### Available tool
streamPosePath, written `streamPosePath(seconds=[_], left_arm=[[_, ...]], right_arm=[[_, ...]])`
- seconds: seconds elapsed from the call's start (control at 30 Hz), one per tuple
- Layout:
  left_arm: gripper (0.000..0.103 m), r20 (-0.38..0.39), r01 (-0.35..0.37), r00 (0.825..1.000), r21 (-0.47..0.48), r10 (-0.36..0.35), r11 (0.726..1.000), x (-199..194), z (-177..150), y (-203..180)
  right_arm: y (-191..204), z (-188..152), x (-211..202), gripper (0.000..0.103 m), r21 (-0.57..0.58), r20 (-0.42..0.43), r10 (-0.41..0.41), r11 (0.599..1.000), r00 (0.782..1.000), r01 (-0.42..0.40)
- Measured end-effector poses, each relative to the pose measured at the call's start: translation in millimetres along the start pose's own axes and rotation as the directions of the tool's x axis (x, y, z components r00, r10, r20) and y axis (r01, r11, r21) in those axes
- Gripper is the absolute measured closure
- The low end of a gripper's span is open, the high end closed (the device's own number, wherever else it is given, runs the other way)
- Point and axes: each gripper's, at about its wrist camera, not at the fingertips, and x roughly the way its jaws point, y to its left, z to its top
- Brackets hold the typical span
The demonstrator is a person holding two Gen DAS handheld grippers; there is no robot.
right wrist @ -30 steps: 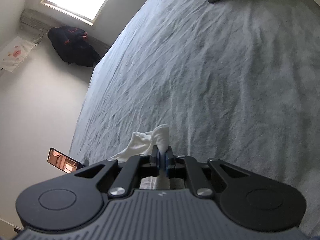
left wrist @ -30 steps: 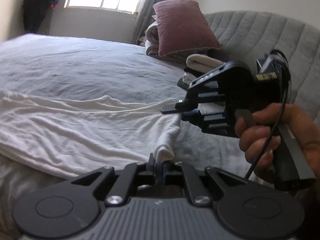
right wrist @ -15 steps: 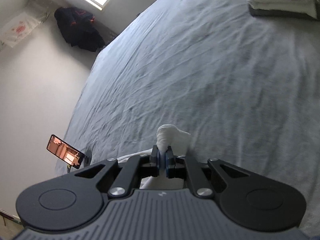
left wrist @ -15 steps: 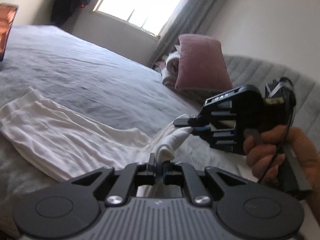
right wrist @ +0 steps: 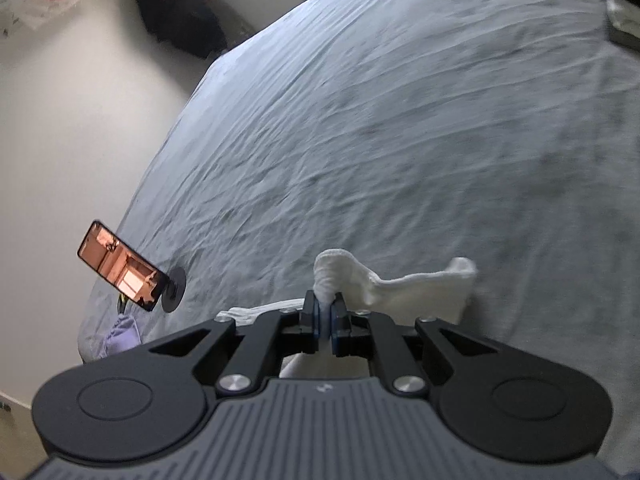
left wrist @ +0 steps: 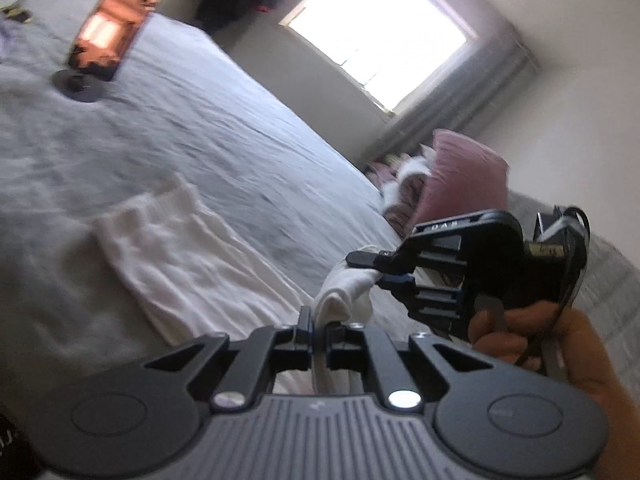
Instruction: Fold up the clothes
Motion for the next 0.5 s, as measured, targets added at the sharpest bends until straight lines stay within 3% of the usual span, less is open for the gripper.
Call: streamPosePath(seconds=[0.5], left_arm=[[0.098,0.052,-0.159,0.983,-0.243,0.176,0.957,-9,27,59]], right_arm=[[73,-5,69,0.095,-0.132,-0.082,0.019,0.991,0.996,-0.030]])
